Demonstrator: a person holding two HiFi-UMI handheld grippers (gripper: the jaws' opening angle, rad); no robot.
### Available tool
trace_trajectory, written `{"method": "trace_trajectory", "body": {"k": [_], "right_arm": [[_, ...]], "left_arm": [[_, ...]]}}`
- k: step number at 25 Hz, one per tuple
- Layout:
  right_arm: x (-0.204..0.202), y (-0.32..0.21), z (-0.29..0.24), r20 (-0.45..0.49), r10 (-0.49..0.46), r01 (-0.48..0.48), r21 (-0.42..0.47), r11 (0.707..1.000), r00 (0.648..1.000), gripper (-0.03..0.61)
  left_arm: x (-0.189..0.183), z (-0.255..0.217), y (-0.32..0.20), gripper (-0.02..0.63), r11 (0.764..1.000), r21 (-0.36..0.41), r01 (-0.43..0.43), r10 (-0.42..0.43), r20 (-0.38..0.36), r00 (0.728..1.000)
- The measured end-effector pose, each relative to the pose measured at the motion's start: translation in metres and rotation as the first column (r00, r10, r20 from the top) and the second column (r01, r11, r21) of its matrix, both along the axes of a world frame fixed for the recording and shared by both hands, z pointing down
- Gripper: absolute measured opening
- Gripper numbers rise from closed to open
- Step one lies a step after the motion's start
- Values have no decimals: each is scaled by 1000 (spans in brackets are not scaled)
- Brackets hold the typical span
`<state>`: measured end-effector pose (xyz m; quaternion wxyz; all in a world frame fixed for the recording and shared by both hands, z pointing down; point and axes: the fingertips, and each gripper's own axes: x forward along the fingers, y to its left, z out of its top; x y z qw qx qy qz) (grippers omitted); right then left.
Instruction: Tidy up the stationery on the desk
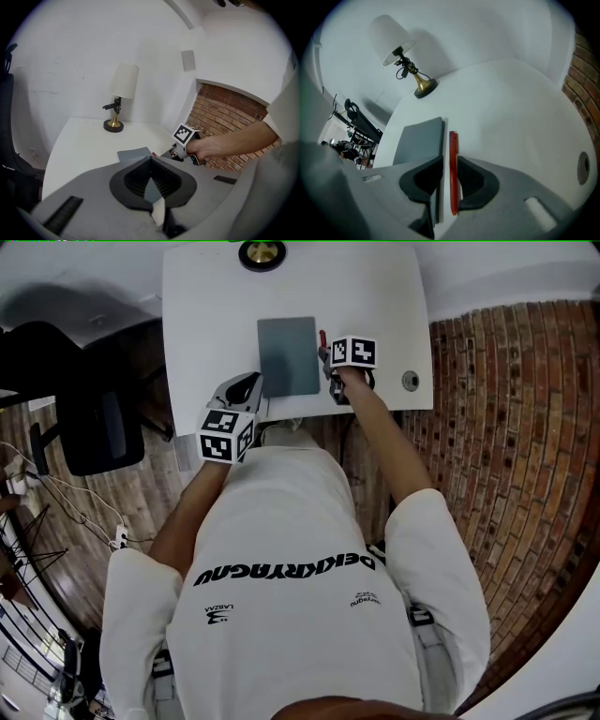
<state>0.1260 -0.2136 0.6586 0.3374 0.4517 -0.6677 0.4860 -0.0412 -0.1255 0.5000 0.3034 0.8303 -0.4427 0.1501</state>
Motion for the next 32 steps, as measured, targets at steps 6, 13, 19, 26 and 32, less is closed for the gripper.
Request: {"method": "trace_trajectory", "body": {"k": [6,13,19,26,32], "right_arm": [[-3,-13,-41,29,47,-51,143,988,998,94],[-17,-7,-118,159,90,-144,376,915,983,76],[-45,16,-173,123,15,-85,581,810,992,44],[-71,34,-226,66,-49,-16,743,670,997,-9],[-88,49,-239,75,-91,-1,778,629,993,-5]], "left_arm": [[-1,-10,-1,-2,1000,25,-11,11,-1,1000],[-1,-28,-1,-2,996,84,-15,14,17,1000],[-5,-36,3,-2,994,106,-13,11,17,1000],[-3,-50,-2,-2,985,173,-14,9,27,1000],[-1,-59,-3,-2,974,222,-31,23,39,999]]}}
